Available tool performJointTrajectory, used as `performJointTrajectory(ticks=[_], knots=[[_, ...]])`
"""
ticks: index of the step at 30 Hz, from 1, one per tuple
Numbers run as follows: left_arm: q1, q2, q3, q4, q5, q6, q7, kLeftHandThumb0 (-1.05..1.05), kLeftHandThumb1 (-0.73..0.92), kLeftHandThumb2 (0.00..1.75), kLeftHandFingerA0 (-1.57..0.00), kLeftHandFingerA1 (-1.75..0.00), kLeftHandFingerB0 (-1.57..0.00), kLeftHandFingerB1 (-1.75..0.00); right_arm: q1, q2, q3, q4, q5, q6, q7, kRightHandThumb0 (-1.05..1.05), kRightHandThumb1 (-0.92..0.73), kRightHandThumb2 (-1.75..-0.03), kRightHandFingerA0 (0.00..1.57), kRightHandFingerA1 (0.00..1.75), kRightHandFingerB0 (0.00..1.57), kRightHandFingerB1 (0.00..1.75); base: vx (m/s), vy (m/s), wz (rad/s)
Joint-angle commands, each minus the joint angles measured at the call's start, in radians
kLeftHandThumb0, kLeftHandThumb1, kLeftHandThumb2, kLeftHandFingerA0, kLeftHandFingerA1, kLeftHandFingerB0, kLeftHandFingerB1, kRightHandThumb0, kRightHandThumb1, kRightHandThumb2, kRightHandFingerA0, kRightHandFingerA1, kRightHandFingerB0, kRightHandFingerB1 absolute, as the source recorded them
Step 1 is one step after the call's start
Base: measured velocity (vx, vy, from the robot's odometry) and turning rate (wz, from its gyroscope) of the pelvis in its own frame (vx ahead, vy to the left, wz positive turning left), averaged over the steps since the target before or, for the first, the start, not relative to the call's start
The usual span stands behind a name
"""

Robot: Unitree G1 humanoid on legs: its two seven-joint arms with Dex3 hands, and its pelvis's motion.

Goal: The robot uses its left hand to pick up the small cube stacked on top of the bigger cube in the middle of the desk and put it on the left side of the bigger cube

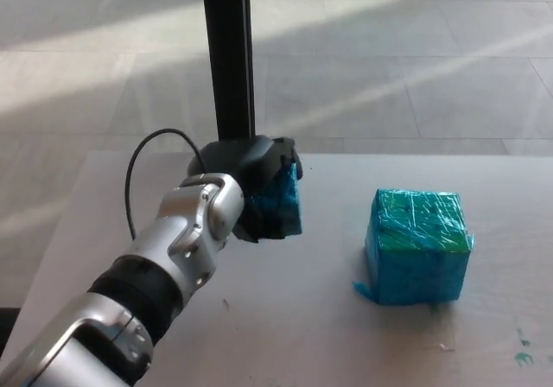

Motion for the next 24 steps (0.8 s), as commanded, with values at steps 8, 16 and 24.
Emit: performJointTrajectory(ticks=[8,16,24], knots=[[0.155,0.066,-0.027,-0.186,0.060,0.032,-0.081,-0.25,0.60,0.74,-0.82,-1.75,-0.73,-1.48,-0.009,-0.009,-0.005,0.031,0.005,0.024,0.003,-0.36,-0.73,-0.61,0.58,0.51,0.49,0.39,0.00,0.000,0.00],[0.211,0.038,-0.012,-0.199,0.056,-0.016,-0.032,-0.20,0.61,0.92,-0.81,-1.73,-0.76,-1.40,-0.013,-0.007,-0.002,0.017,0.000,0.037,0.007,-0.37,-0.71,-0.61,0.58,0.52,0.49,0.39,0.00,0.000,0.00],[0.149,0.028,-0.079,-0.184,0.115,0.079,-0.179,-0.54,0.67,0.59,-0.35,-0.77,-0.24,-0.34,0.002,-0.009,-0.007,-0.021,0.008,0.049,0.013,-0.39,-0.71,-0.61,0.58,0.51,0.49,0.38,0.00,0.000,0.00]])
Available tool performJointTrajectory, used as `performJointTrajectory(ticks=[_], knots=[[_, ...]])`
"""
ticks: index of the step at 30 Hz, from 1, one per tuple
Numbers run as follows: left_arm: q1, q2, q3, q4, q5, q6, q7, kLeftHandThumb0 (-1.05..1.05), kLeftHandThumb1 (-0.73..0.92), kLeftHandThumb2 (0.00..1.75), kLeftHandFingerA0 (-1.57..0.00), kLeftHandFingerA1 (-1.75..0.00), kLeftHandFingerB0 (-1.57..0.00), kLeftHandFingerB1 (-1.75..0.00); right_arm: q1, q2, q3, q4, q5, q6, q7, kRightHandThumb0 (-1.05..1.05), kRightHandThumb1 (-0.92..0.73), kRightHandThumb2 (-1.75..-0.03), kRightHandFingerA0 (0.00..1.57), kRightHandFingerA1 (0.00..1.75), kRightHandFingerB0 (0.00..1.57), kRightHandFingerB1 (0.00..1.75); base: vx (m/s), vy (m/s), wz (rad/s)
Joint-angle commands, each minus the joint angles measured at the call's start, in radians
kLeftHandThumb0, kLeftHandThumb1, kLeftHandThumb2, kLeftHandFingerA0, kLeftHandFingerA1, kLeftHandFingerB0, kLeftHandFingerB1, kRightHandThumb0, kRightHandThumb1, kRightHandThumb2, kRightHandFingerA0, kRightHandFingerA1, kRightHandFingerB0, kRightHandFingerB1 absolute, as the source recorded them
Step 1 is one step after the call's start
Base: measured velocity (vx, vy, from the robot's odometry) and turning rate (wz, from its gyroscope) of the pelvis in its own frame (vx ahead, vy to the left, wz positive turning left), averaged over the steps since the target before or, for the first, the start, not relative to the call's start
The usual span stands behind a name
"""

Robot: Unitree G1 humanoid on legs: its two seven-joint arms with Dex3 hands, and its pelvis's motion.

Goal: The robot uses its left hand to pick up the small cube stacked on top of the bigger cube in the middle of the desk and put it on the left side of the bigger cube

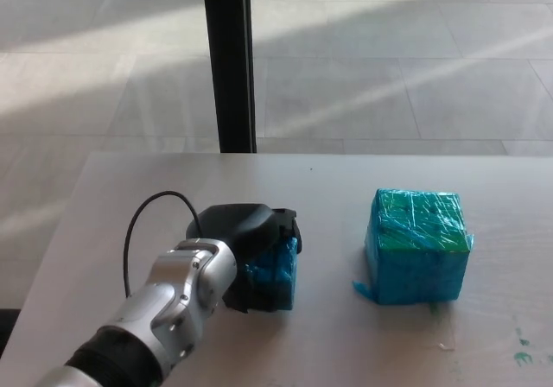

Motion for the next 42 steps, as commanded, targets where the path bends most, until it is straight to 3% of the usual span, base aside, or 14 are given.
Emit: performJointTrajectory(ticks=[1,5,6,7,12,25,26,31,32,35,36,39,40,42], knots=[[-0.055,0.004,-0.046,0.014,0.067,0.091,-0.127,-0.61,0.51,0.86,-0.28,-0.65,-0.14,-0.45,0.015,-0.009,-0.002,-0.020,0.009,0.019,0.007,-0.39,-0.71,-0.61,0.57,0.52,0.50,0.39,0.00,0.000,0.00],[-0.076,0.000,-0.077,0.014,0.097,0.163,-0.175,-0.39,0.33,0.95,-0.09,-0.56,0.00,-0.51,0.013,-0.008,-0.006,-0.009,0.013,0.022,0.007,-0.39,-0.70,-0.61,0.58,0.51,0.50,0.38,0.00,0.000,0.00],[-0.083,0.003,-0.085,0.016,0.100,0.169,-0.195,-0.82,0.61,0.59,-0.11,-0.58,-0.04,-0.29,0.016,-0.008,-0.007,-0.018,0.014,0.027,0.007,-0.38,-0.71,-0.61,0.57,0.50,0.50,0.38,0.00,0.000,0.00],[-0.083,0.005,-0.082,0.012,0.096,0.181,-0.208,-0.89,0.51,0.94,-0.01,-0.43,-0.12,-0.04,0.015,-0.004,-0.014,-0.015,0.022,0.029,0.009,-0.38,-0.70,-0.61,0.56,0.50,0.50,0.38,0.00,0.000,0.00],[-0.074,0.018,-0.082,-0.017,0.109,0.195,-0.213,-1.05,0.56,1.03,0.00,-0.12,0.00,0.00,0.018,-0.004,-0.016,0.001,0.021,0.002,0.015,-0.40,-0.69,-0.60,0.56,0.49,0.48,0.38,0.00,0.000,0.00],[-0.070,0.054,-0.003,-0.142,0.101,0.199,-0.204,-1.05,0.56,1.03,0.00,-0.20,0.00,-0.11,0.038,0.001,-0.019,-0.052,0.029,0.041,0.014,-0.48,-0.54,-0.87,0.51,0.60,0.40,0.52,0.00,0.000,0.00],[-0.062,0.079,0.043,-0.184,0.078,0.189,-0.191,-1.05,0.56,1.03,0.00,-0.20,0.00,-0.10,0.035,0.004,-0.025,-0.030,0.036,0.021,0.016,-0.43,-0.67,-0.60,0.56,0.48,0.46,0.37,0.00,0.000,0.00],[0.010,0.170,0.208,-0.338,0.019,0.171,-0.180,-1.00,0.56,0.99,0.00,-0.33,0.00,0.00,0.022,0.004,-0.023,0.011,0.036,-0.008,0.018,-0.43,-0.67,-0.60,0.56,0.49,0.45,0.38,0.00,0.000,0.00],[0.045,0.204,0.262,-0.395,-0.004,0.169,-0.183,-0.99,0.56,0.98,-0.01,-0.35,0.00,0.00,0.023,0.003,-0.023,0.010,0.036,-0.008,0.018,-0.48,-0.54,-0.87,0.50,0.60,0.39,0.52,0.00,0.000,0.00],[0.102,0.264,0.337,-0.453,-0.025,0.165,-0.205,-0.93,0.53,0.95,0.00,-0.40,0.00,0.00,0.029,-0.001,-0.025,0.010,0.036,-0.012,0.014,-0.48,-0.54,-0.89,0.51,0.61,0.39,0.52,0.00,0.000,0.00],[0.129,0.291,0.372,-0.460,-0.041,0.151,-0.208,-0.97,0.56,0.99,0.00,-0.42,0.00,0.00,0.031,-0.004,-0.023,0.008,0.033,-0.010,0.011,-0.43,-0.68,-0.61,0.57,0.50,0.46,0.38,0.00,0.000,0.00],[0.221,0.383,0.479,-0.462,-0.066,0.175,-0.220,-0.90,0.54,0.97,-0.01,-0.38,0.00,-0.05,0.045,-0.010,-0.017,-0.031,0.031,0.010,0.024,-0.48,-0.55,-0.88,0.50,0.60,0.39,0.52,0.00,0.000,0.00],[0.239,0.400,0.505,-0.426,-0.078,0.158,-0.204,-0.90,0.67,0.64,-0.07,-0.36,0.00,-0.21,0.053,-0.011,-0.012,-0.039,0.024,0.000,0.018,-0.48,-0.55,-0.89,0.50,0.61,0.38,0.52,0.00,0.000,0.00],[0.285,0.439,0.578,-0.355,-0.116,0.124,-0.173,-0.97,0.59,1.00,-0.06,-0.34,-0.07,-0.05,0.061,-0.004,-0.024,-0.044,0.035,-0.004,0.010,-0.42,-0.69,-0.61,0.57,0.52,0.47,0.39,0.00,0.000,0.00]])
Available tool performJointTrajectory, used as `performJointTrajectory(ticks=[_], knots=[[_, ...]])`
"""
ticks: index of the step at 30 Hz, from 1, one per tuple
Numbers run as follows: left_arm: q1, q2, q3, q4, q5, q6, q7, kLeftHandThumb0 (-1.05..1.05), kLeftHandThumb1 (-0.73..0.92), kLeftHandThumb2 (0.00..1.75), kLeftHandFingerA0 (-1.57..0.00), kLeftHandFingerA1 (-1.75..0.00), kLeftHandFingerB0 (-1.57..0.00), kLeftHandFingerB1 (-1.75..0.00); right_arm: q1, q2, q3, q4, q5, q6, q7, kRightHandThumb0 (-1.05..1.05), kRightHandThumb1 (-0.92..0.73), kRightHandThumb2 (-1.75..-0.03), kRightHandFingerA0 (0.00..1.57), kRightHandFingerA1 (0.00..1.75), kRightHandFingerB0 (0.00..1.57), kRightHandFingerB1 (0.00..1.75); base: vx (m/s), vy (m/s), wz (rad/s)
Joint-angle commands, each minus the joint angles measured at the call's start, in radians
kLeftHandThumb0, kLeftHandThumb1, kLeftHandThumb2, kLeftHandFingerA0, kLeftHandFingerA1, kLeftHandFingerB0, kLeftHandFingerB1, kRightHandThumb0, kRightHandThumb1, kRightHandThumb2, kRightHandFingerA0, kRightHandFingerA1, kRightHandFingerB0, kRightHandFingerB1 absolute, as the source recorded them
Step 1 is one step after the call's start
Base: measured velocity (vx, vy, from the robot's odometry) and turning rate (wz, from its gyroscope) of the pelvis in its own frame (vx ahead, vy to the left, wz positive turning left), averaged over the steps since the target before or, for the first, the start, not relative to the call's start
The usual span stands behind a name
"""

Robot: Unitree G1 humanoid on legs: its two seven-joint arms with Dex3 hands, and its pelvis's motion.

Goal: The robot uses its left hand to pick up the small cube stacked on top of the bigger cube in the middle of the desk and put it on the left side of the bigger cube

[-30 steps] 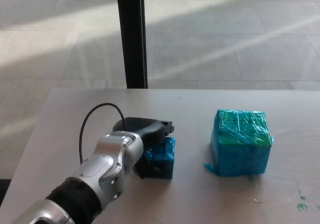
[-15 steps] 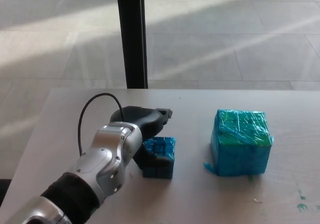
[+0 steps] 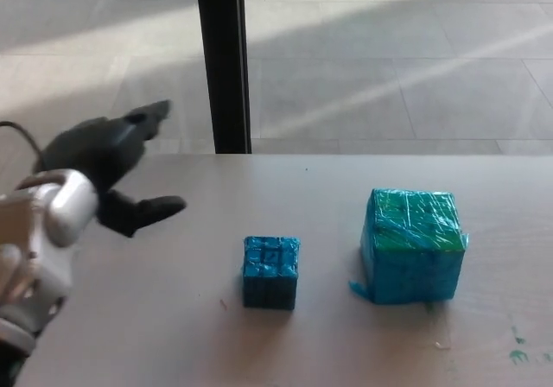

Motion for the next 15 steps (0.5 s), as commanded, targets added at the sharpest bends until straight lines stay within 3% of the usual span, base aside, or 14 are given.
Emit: performJointTrajectory(ticks=[1,2,3,4,6,7,8,9,13,14,15], knots=[[0.094,0.088,0.125,0.079,-0.098,-0.038,0.018,-0.97,0.59,1.00,-0.06,-0.34,-0.07,-0.05,0.031,-0.011,-0.014,-0.028,0.015,-0.006,-0.007,-0.42,-0.69,-0.61,0.57,0.52,0.47,0.39,0.00,0.000,0.00],[0.147,0.120,0.199,0.109,-0.143,-0.043,0.016,-0.98,0.59,0.98,-0.05,-0.35,-0.06,-0.02,0.017,-0.016,-0.007,-0.008,0.008,0.010,0.000,-0.48,-0.55,-0.89,0.50,0.61,0.40,0.52,0.00,0.000,0.00],[0.158,0.126,0.215,0.117,-0.152,-0.043,0.014,-0.97,0.58,0.98,-0.05,-0.36,-0.06,-0.02,0.017,-0.014,-0.006,-0.003,0.006,0.004,-0.005,-0.43,-0.69,-0.61,0.57,0.52,0.46,0.38,0.00,0.000,0.00],[0.187,0.137,0.253,0.140,-0.173,-0.054,0.019,-0.84,0.50,0.96,0.00,-0.44,-0.08,-0.12,0.015,-0.011,-0.004,0.010,0.002,-0.003,-0.013,-0.42,-0.69,-0.61,0.57,0.53,0.46,0.38,0.00,0.000,0.00],[0.230,0.147,0.304,0.178,-0.200,-0.072,0.037,-0.93,0.56,0.97,-0.05,-0.39,-0.09,-0.04,0.005,-0.011,-0.002,0.034,0.001,-0.012,-0.012,-0.41,-0.70,-0.61,0.57,0.51,0.46,0.38,0.00,0.000,0.00],[0.308,0.156,0.363,0.235,-0.224,-0.114,0.078,-0.97,0.60,1.01,-0.03,-0.53,-0.15,-0.05,0.000,-0.011,-0.004,0.036,0.001,0.005,-0.019,-0.41,-0.68,-0.61,0.58,0.52,0.47,0.38,0.00,0.000,0.00],[0.340,0.158,0.380,0.260,-0.226,-0.134,0.100,-0.89,0.56,0.96,-0.09,-0.52,-0.07,-0.16,-0.005,-0.012,0.000,0.038,-0.003,0.003,-0.022,-0.46,-0.54,-0.88,0.51,0.61,0.40,0.52,0.00,0.000,0.00],[0.367,0.154,0.408,0.299,-0.245,-0.163,0.116,-0.87,0.55,0.96,-0.14,-0.52,-0.06,-0.18,-0.008,-0.009,0.001,0.039,-0.003,0.004,-0.023,-0.40,-0.68,-0.60,0.58,0.51,0.48,0.38,0.00,0.000,0.00],[0.449,0.113,0.489,0.410,-0.300,-0.204,0.167,-0.90,0.57,0.98,-0.13,-0.54,-0.07,-0.18,0.027,-0.016,0.004,-0.035,-0.003,0.009,-0.015,-0.43,-0.70,-0.61,0.58,0.54,0.47,0.38,0.00,0.000,0.00],[0.477,0.090,0.513,0.437,-0.322,-0.192,0.172,-0.87,0.57,0.97,-0.23,-0.57,-0.04,-0.19,0.027,-0.015,0.005,-0.025,-0.004,0.007,-0.017,-0.42,-0.70,-0.62,0.59,0.56,0.47,0.38,0.00,0.000,0.00],[0.489,0.074,0.535,0.455,-0.348,-0.183,0.164,-0.87,0.57,0.97,-0.23,-0.57,-0.04,-0.19,0.022,-0.015,0.006,-0.012,-0.004,0.006,-0.019,-0.42,-0.70,-0.62,0.59,0.56,0.47,0.38,0.00,0.000,0.00]])
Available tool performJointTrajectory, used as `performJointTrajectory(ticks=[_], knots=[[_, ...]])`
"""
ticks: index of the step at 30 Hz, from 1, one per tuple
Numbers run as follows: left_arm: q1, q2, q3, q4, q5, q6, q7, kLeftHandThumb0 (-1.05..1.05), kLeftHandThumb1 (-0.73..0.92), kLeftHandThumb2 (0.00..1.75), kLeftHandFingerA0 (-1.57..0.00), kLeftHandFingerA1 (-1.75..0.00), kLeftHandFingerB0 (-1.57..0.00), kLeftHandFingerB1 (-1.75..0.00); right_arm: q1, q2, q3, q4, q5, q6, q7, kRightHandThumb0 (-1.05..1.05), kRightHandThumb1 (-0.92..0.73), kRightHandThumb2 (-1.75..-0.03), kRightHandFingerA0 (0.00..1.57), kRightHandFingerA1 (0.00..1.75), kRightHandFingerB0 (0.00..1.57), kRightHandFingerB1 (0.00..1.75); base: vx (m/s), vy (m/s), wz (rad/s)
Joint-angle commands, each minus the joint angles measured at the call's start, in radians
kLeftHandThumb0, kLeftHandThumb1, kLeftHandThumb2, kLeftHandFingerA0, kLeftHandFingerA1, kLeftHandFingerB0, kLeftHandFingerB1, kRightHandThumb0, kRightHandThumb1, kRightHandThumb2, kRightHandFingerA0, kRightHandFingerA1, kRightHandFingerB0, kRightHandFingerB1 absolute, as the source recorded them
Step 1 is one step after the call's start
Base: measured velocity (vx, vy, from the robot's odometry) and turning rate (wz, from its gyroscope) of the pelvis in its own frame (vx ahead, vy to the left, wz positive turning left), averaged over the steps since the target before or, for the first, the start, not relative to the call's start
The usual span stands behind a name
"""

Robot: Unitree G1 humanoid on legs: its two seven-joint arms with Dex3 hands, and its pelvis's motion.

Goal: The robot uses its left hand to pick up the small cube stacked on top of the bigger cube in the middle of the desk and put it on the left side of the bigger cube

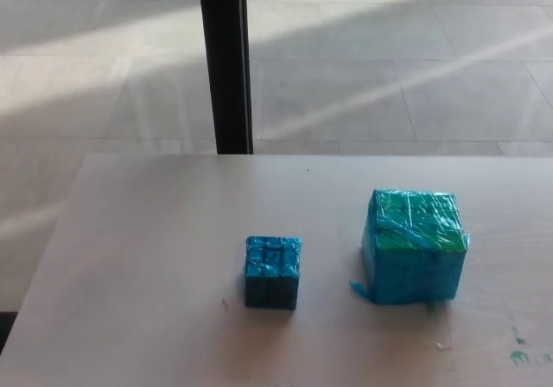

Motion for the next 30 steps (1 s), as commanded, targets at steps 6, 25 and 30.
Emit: performJointTrajectory(ticks=[6,25,30], knots=[[0.131,-0.135,0.068,0.304,-0.126,-0.118,0.171,-0.85,0.62,1.01,-0.33,-0.62,-0.06,-0.28,0.008,-0.010,0.005,0.028,-0.006,-0.017,-0.014,-0.41,-0.70,-0.62,0.59,0.54,0.47,0.39,0.00,0.000,0.00],[0.127,-0.097,-0.162,0.589,-0.178,-0.243,-0.109,-0.77,0.89,0.67,-0.28,-0.52,-0.30,-0.35,0.006,-0.002,0.001,0.005,0.005,-0.004,-0.009,-0.46,-0.55,-0.89,0.50,0.61,0.39,0.53,0.00,0.000,0.00],[0.130,-0.094,-0.153,0.608,-0.205,-0.222,-0.072,-0.80,0.90,0.67,-0.36,-0.52,-0.38,-0.37,0.019,0.003,-0.008,-0.004,0.014,-0.006,-0.011,-0.46,-0.55,-0.89,0.51,0.63,0.41,0.53,0.00,0.000,0.00]])
